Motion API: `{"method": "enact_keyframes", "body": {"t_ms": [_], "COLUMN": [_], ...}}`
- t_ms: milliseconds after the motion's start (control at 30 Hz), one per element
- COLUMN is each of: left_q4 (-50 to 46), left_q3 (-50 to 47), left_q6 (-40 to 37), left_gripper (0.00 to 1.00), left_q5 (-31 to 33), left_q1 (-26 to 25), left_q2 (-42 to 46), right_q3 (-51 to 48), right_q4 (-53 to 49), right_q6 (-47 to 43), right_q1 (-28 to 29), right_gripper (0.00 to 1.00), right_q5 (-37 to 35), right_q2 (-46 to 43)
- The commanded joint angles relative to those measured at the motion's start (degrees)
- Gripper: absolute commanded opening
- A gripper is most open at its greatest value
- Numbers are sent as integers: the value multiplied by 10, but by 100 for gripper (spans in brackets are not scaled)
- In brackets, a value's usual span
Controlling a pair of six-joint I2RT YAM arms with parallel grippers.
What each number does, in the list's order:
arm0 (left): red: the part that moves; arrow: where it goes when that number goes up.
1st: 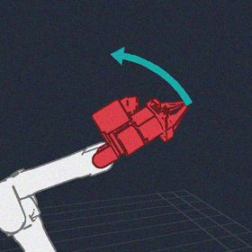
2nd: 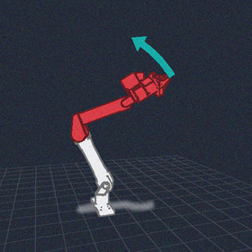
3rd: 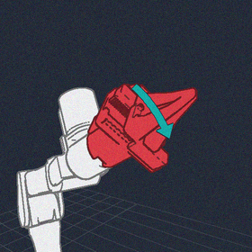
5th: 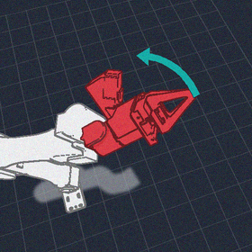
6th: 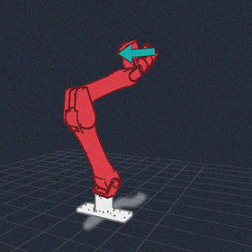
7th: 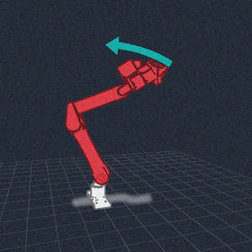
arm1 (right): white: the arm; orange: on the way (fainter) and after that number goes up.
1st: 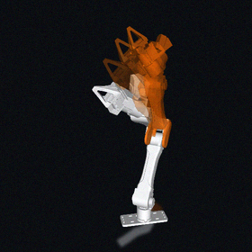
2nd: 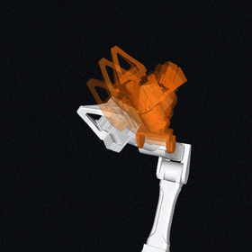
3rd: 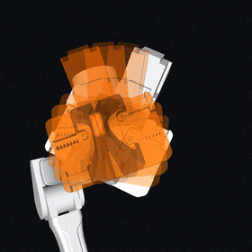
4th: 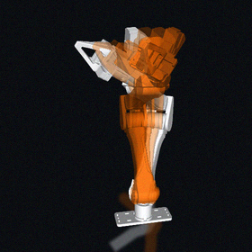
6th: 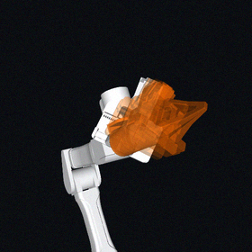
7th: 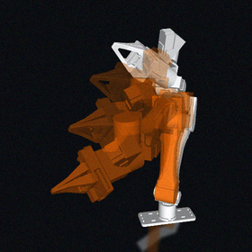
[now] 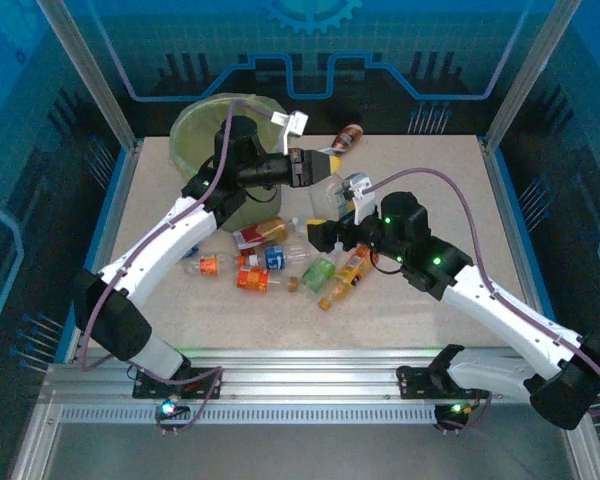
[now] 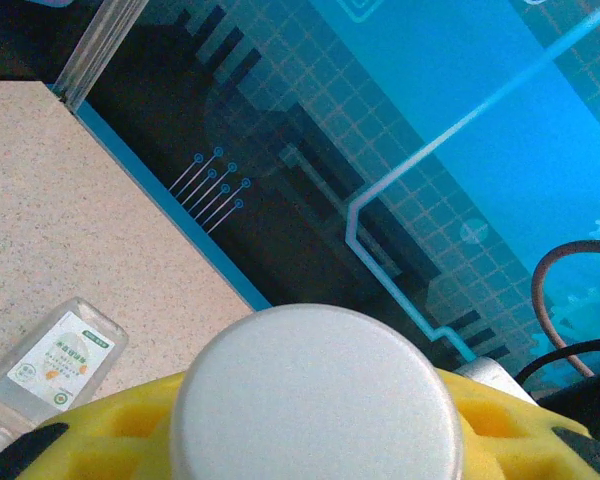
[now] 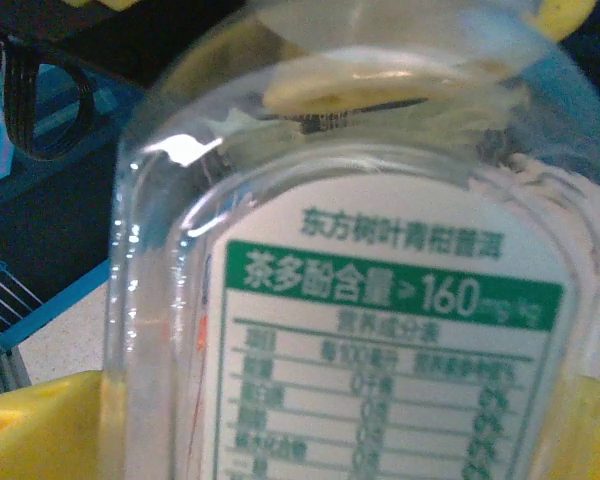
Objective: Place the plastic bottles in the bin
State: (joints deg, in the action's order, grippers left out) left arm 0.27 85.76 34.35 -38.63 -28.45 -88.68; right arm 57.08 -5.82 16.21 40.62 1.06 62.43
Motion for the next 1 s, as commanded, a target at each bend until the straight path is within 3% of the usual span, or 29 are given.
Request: {"method": "enact_keyframes", "body": {"t_ms": [0, 467, 767, 967], "left_q4": [1, -55, -77, -85], "left_q3": [26, 121, 125, 133], "left_q6": [-23, -144, -293, -306], "left_gripper": [22, 18, 19, 22], "left_q5": [8, 147, 335, 365], "left_q1": [13, 134, 160, 196], "left_q2": [12, 22, 32, 5], "right_q3": [19, 22, 34, 53], "right_q4": [-29, -157, -232, -298], "right_q6": [2, 85, 152, 207], "right_q1": [11, 14, 14, 10], "right_gripper": [100, 100, 100, 100], "right_q5": [-12, -108, -221, -295], "right_q2": [-16, -71, -57, -34]}}
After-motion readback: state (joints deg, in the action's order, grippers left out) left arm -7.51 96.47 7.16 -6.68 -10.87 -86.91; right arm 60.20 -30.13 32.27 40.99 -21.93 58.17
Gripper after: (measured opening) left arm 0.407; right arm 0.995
